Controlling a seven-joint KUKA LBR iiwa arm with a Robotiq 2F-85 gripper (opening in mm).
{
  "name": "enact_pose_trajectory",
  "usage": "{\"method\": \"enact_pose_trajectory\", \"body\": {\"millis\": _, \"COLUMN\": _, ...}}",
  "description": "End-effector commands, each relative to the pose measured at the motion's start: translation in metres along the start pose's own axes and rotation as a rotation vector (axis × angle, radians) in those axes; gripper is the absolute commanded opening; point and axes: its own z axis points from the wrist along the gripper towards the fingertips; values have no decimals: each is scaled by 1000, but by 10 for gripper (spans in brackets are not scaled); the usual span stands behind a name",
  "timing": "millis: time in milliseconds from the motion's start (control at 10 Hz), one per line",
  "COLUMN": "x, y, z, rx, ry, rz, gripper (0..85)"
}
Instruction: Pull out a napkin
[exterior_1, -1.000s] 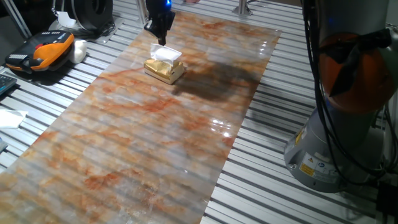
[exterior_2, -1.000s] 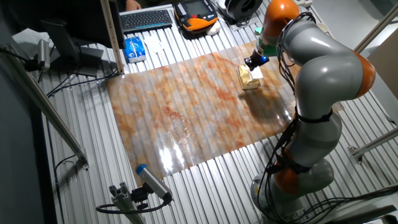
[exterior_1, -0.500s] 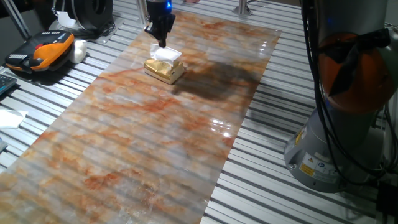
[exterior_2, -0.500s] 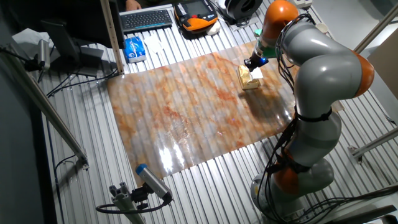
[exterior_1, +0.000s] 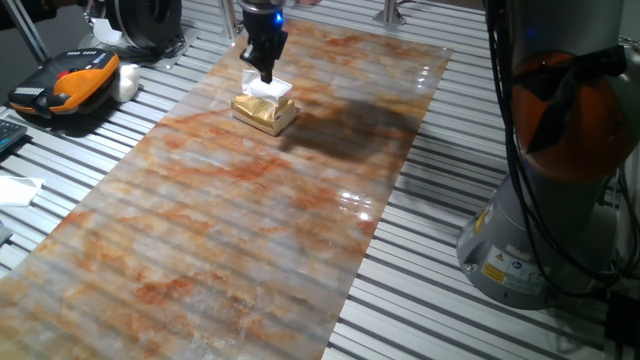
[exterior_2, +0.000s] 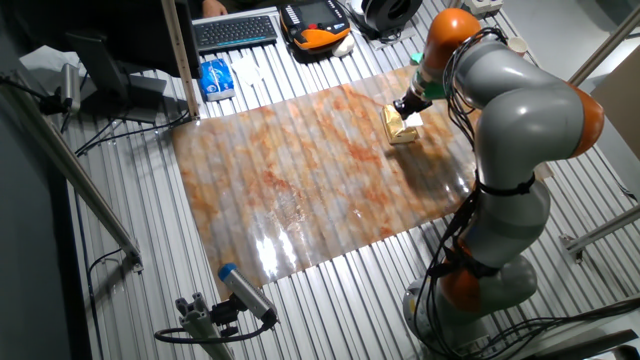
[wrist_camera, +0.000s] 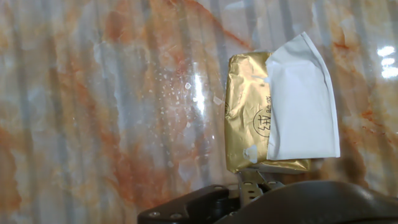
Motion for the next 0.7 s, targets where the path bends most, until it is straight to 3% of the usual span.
{"method": "enact_pose_trajectory", "body": {"millis": 0, "x": 1, "y": -1, "z": 4, "rx": -1, "ry": -4, "rz": -1, "gripper": 0}}
{"method": "enact_pose_trajectory", "body": {"millis": 200, "x": 5, "y": -3, "z": 12, "rx": 6, "ry": -16, "rz": -3, "gripper": 0}}
{"method": "enact_pose_trajectory", "body": {"millis": 600, "x": 14, "y": -8, "z": 21, "rx": -7, "ry": -14, "rz": 9, "gripper": 0}}
